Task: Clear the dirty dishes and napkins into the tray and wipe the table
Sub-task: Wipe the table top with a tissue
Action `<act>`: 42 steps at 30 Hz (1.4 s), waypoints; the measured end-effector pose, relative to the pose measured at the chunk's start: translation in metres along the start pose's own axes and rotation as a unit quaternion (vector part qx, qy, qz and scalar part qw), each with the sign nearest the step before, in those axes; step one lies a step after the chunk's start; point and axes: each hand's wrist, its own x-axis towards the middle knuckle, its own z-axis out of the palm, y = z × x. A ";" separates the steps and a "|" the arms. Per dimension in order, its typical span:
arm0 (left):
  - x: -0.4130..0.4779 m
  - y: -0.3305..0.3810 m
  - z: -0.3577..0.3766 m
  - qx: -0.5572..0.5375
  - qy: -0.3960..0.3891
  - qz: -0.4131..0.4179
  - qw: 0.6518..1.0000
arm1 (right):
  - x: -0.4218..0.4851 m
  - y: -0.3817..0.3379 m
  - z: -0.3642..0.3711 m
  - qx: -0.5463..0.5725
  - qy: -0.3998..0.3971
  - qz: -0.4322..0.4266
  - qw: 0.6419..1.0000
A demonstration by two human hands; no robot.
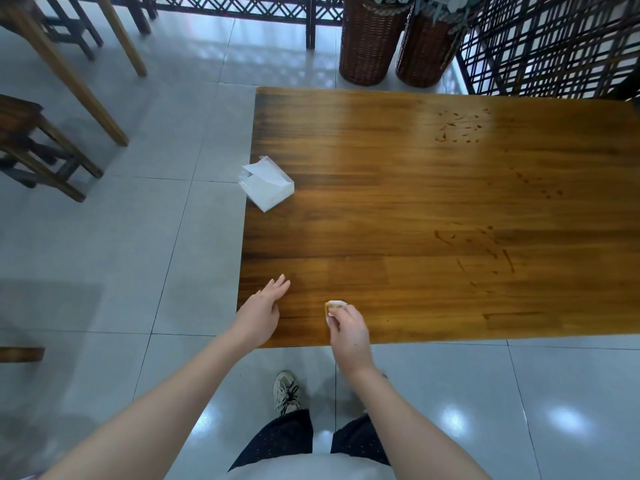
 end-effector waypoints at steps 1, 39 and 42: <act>0.000 0.001 0.000 0.002 0.002 -0.001 1.000 | -0.001 -0.006 0.005 -0.001 -0.017 -0.018 1.000; 0.026 0.183 0.134 0.020 -0.043 0.021 0.999 | 0.002 0.224 -0.215 -0.030 0.094 0.147 0.984; 0.028 0.199 0.146 0.016 -0.039 0.016 0.999 | 0.002 0.203 -0.194 -0.014 0.018 0.084 0.996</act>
